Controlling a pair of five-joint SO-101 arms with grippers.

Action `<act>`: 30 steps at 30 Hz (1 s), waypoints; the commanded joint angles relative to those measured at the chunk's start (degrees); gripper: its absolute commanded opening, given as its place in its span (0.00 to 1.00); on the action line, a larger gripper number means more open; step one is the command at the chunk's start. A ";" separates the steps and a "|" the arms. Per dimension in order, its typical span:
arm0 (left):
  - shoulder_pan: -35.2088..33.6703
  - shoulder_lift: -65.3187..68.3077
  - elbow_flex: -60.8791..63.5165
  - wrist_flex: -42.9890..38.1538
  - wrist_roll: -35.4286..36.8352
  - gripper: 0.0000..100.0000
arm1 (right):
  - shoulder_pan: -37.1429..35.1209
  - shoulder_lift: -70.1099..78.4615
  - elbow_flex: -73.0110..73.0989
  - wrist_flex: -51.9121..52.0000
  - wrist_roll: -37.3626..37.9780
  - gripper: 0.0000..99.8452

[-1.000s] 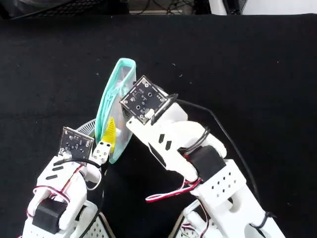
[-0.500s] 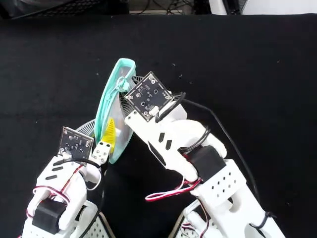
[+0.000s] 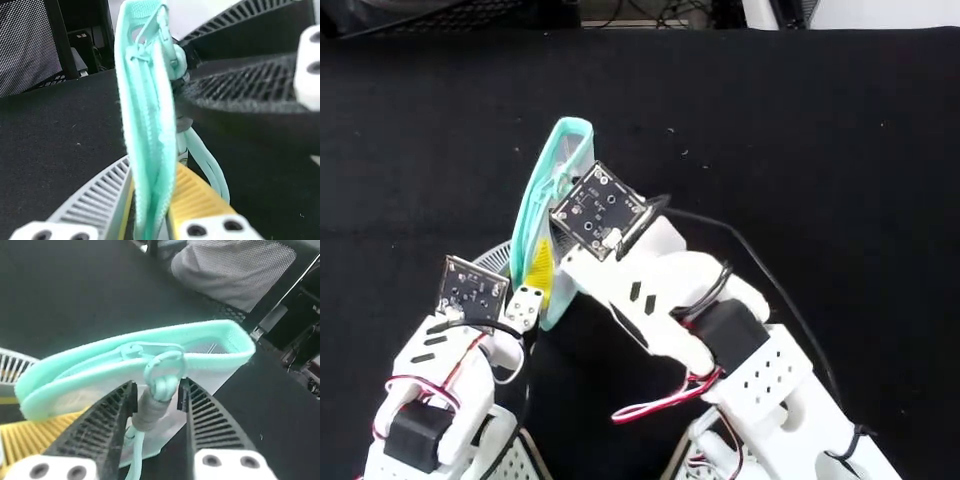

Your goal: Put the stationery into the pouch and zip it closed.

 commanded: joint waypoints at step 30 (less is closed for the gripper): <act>0.40 0.26 0.75 0.53 0.35 0.06 | -0.79 -10.95 -4.35 3.60 7.56 0.01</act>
